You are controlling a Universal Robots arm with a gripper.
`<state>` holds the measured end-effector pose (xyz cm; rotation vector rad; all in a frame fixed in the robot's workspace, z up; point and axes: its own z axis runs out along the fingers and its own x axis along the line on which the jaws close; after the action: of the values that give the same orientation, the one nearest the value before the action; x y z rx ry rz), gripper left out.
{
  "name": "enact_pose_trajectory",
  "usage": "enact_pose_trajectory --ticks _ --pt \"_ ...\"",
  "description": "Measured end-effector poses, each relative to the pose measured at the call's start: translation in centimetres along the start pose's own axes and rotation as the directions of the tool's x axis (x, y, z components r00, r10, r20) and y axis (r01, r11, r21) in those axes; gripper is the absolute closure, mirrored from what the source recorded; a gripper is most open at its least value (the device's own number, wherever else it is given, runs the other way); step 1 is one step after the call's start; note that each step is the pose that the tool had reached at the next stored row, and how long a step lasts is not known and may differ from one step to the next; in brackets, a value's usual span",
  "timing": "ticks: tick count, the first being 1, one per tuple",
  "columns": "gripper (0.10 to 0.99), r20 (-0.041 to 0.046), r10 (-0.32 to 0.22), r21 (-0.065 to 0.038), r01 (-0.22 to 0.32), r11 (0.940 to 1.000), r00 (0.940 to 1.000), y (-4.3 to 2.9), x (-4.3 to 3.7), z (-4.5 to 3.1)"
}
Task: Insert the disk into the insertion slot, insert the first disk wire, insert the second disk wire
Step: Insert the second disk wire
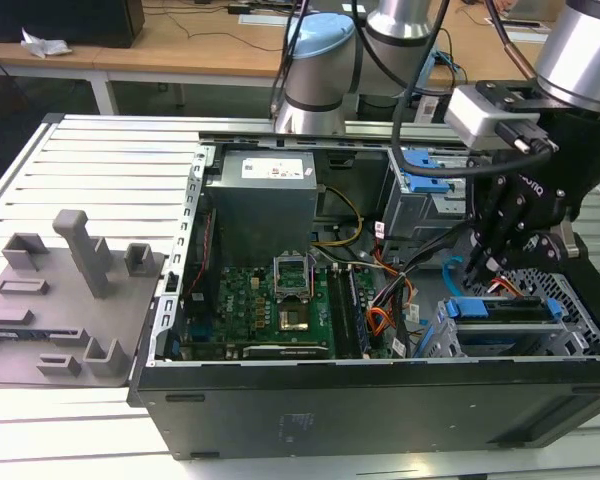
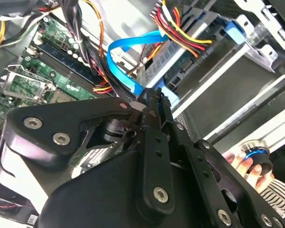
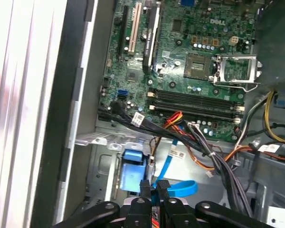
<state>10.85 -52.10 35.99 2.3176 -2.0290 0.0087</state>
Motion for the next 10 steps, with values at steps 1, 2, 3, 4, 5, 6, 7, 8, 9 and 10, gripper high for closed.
enact_pose_trajectory --ticks 1,2,3,4,5,6,7,8,9,10 --pt "0.922 0.0001 0.000 0.000 0.000 1.0000 1.0000 0.05 0.39 0.02" --pt "0.922 0.0000 0.000 0.000 0.000 1.0000 1.0000 0.09 0.70 0.04" --pt "0.922 0.0000 0.000 0.000 0.000 1.0000 1.0000 0.13 0.97 0.05" --pt "0.922 -0.0001 0.000 0.000 0.000 1.0000 1.0000 0.17 1.28 0.06" --pt "0.922 0.0001 0.000 0.000 0.000 1.0000 1.0000 0.20 1.54 0.08" --pt "0.922 0.0000 0.000 0.000 0.000 1.0000 1.0000 0.24 1.80 0.09" --pt "0.922 0.0001 0.000 0.000 0.000 1.0000 1.0000 0.25 1.90 0.14" --pt "0.922 0.0003 0.000 0.000 0.000 1.0000 1.0000 0.24 1.90 0.20" --pt "0.922 0.0005 0.001 0.000 -0.001 1.0000 1.0000 0.21 1.91 0.27" --pt "0.922 0.0005 0.001 0.000 -0.001 1.0000 1.0000 0.17 1.91 0.32"
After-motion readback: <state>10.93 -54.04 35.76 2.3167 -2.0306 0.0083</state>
